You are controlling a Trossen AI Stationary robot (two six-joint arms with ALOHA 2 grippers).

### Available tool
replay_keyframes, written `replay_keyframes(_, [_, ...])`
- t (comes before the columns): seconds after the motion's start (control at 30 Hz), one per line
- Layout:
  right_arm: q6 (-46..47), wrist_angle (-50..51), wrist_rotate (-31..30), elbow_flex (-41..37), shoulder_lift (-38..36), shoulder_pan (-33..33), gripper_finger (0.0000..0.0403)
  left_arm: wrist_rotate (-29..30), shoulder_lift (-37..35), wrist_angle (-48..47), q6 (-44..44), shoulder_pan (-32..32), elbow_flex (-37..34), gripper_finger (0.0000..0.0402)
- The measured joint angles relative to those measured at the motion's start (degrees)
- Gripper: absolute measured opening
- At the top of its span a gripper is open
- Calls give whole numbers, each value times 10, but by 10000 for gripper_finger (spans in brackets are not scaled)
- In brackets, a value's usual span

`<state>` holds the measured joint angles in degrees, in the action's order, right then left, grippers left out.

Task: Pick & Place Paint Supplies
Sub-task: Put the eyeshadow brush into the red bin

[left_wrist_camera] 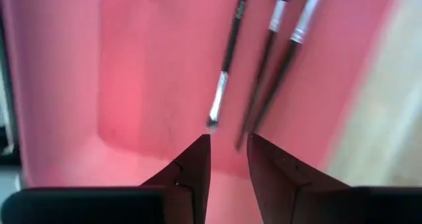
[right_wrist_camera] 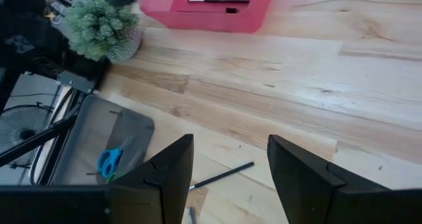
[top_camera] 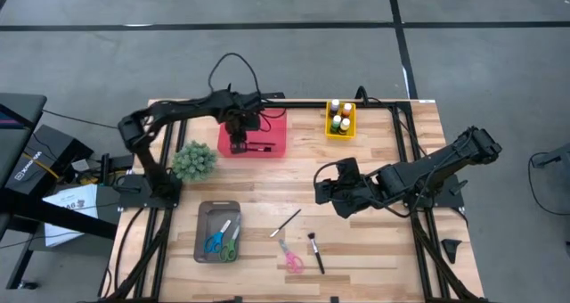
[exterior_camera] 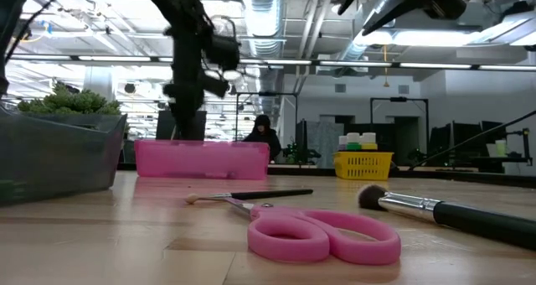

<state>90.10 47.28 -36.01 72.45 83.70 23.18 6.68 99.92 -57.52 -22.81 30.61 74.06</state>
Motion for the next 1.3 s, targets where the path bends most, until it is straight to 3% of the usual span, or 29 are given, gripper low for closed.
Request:
replay_keyframes(0.2, [47,53,0,0,0,0,189,-61,-111,-36,72,-55,0,94])
replay_keyframes(0.4, [46,75,1,0,0,0,189,-67,-216,-28,193,-151,0,95])
replay_keyframes(0.57, [26,80,1,0,-1,-1,189,-61,-246,-8,314,-259,0,95])
replay_keyframes(0.77, [-21,89,11,0,-13,0,189,-24,-213,33,411,-403,2,95])
replay_keyframes(1.0, [-83,95,11,1,-26,5,189,-17,-119,66,487,-519,2,95])
replay_keyframes(1.3, [-141,88,34,0,-24,6,189,-15,11,152,515,-579,37,95])
